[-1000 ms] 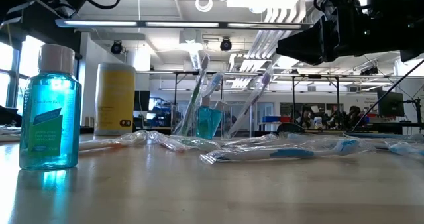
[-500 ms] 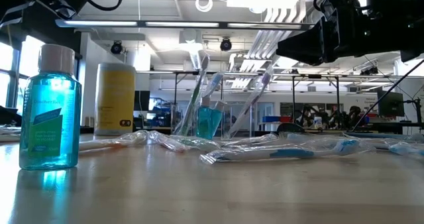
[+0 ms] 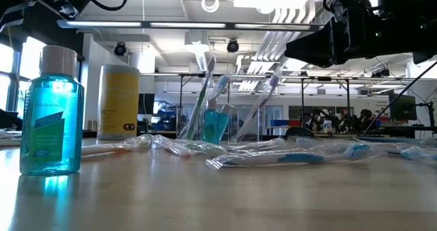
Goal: Pick & Place toothbrushing station
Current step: Put the blue mouthwash into the transparent organizer
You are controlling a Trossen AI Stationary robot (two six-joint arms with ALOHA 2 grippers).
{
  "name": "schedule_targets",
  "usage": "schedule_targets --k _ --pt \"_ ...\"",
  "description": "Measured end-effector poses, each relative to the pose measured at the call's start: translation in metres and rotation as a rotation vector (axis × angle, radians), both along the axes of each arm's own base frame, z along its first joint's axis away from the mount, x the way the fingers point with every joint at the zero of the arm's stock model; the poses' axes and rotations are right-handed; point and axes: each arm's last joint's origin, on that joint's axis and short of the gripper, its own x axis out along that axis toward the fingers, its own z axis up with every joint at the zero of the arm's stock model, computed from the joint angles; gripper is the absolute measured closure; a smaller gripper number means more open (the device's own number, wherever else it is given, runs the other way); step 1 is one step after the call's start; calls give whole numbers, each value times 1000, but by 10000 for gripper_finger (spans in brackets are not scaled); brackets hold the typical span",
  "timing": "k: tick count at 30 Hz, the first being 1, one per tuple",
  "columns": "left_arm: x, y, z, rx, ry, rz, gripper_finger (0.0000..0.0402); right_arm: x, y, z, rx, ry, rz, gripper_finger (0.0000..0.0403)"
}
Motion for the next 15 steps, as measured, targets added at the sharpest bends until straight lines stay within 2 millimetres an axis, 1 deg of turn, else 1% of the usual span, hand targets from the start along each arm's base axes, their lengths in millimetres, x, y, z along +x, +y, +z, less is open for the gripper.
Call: schedule_targets --k 10,15 --pt "0 1 -2 16 1 0 236 0 0 0 0 0 0 172" --pt "0 0 -2 14 -1 1 229 0 0 0 0 0 0 172"
